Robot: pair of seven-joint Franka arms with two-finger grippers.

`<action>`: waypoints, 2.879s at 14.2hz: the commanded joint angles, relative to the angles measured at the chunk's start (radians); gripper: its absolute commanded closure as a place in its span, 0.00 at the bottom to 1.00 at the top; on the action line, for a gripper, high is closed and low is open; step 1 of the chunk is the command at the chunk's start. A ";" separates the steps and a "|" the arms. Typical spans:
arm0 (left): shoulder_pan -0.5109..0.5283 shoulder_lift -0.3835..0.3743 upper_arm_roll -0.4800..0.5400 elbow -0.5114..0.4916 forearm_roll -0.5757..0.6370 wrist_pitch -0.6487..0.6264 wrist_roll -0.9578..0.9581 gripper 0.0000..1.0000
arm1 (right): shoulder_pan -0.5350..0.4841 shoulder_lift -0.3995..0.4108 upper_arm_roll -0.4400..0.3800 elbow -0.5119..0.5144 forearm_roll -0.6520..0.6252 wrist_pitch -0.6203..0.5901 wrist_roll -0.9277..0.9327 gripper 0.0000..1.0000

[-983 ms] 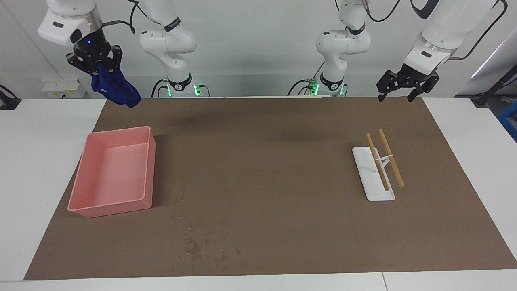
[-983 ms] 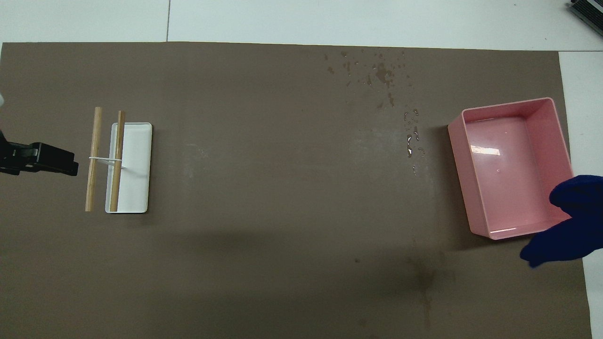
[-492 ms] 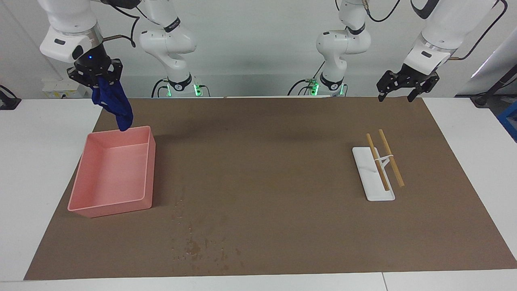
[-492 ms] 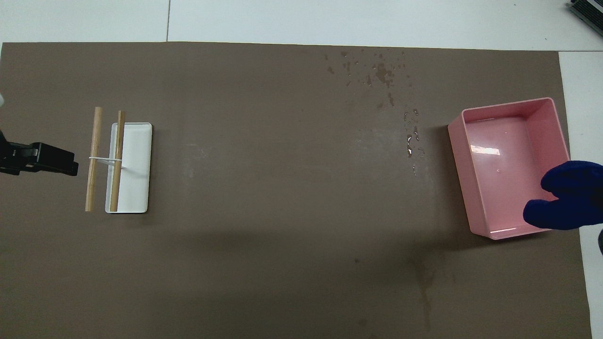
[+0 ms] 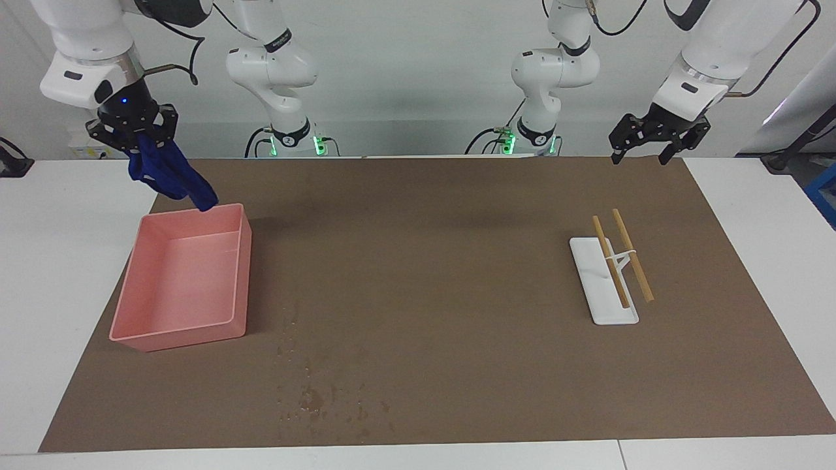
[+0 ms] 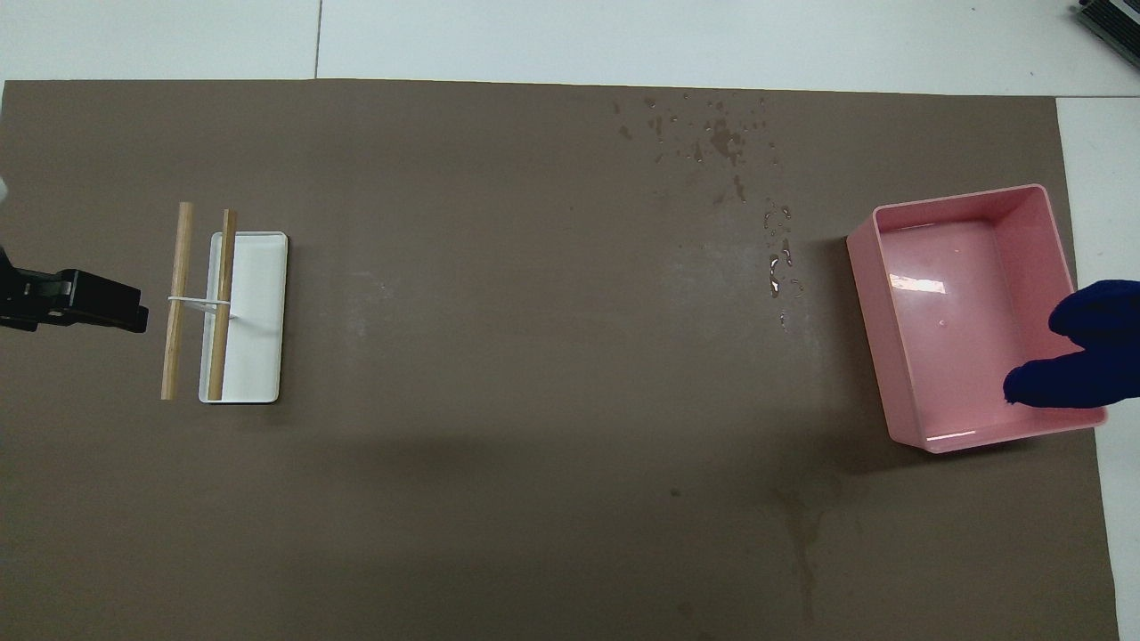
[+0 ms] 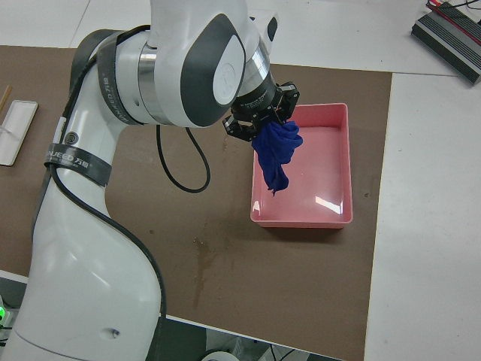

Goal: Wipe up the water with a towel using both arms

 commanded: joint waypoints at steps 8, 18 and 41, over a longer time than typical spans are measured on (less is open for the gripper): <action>0.007 -0.026 -0.004 -0.027 0.003 0.000 -0.002 0.00 | -0.038 0.091 0.010 -0.143 0.068 0.289 -0.035 1.00; 0.007 -0.026 -0.004 -0.027 0.003 0.000 -0.002 0.00 | -0.022 0.075 0.053 -0.018 0.122 0.115 0.037 0.00; 0.007 -0.026 -0.004 -0.027 0.003 0.000 -0.002 0.00 | 0.037 0.121 0.143 0.095 0.217 -0.030 0.534 0.00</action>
